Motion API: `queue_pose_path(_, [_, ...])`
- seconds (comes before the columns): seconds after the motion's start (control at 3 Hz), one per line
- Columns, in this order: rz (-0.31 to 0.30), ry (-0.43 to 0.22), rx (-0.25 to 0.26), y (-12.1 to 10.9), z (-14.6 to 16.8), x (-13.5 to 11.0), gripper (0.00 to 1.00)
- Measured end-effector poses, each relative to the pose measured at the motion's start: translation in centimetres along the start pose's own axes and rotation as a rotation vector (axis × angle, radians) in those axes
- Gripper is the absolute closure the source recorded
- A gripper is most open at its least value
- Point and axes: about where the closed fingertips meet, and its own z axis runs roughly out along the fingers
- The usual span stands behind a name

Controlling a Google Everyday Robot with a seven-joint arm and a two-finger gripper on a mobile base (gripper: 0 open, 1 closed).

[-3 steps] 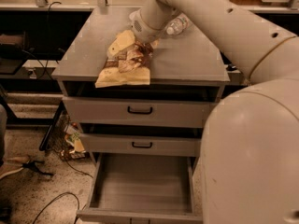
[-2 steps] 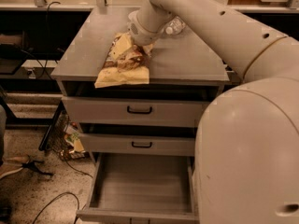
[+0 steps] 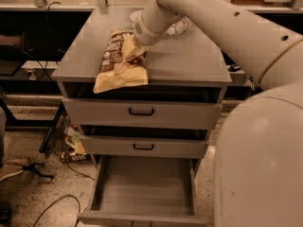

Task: Place brown chip bag into bottom drawer

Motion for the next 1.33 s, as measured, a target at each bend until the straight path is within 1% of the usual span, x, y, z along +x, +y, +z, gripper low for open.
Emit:
queue_pose_path(0.33, [-0.045, -0.15, -0.091, 2.4, -5.0, 0.3, 1.0])
queue_pose_path(0.67, [-0.078, -0.251, -0.158, 3.7, -9.1, 2.8, 1.0])
queue_pose_path(1.0, [-0.048, -0.277, -0.185, 3.7, -13.2, 8.8, 1.0])
queue_pose_path(1.33, [-0.051, -0.276, -0.187, 3.9, -13.1, 8.7, 1.0])
